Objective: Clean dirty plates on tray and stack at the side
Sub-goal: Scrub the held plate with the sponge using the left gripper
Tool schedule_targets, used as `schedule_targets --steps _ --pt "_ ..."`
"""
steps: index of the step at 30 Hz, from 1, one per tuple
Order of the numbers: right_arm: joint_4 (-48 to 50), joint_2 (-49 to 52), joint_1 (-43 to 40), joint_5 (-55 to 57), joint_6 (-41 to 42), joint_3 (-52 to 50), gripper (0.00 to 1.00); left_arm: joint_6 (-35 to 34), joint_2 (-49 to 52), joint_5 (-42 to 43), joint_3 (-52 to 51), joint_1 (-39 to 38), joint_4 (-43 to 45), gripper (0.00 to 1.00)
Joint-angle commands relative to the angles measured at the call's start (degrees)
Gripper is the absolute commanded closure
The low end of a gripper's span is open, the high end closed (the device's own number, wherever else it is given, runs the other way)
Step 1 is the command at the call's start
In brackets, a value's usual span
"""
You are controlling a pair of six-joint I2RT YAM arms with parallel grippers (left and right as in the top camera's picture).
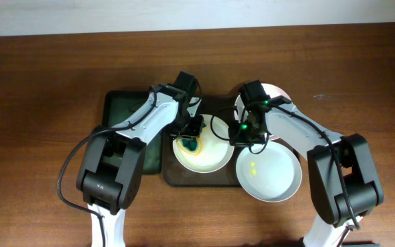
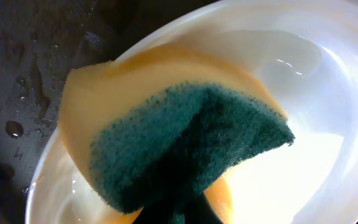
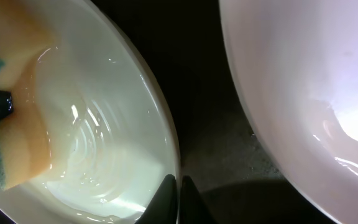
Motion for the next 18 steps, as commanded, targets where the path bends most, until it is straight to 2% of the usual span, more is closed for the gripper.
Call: schedule_targets --steps 1,7,9,14,18 --pt "0.61 -1.49 0.31 -4.09 -2.82 -0.2 0.96 0.98 4.81 2.1 -3.13 -1.03 -1.42 0.98" --pt "0.66 -1.49 0.31 -5.22 -3.39 -0.2 0.96 1.07 4.81 3.19 -3.17 -1.05 -1.86 0.99" --pt "0.66 -1.49 0.31 -5.22 -3.39 -0.2 0.96 4.83 4.81 10.47 -3.17 -1.05 -2.64 0.99" --pt "0.66 -1.49 0.31 -5.22 -3.37 -0.2 0.96 5.9 4.81 16.17 -3.17 -1.03 -4.35 0.99" --pt "0.68 -1.49 0.31 -5.22 -3.37 -0.2 0.96 7.85 4.81 25.11 -3.15 -0.9 -4.35 0.99"
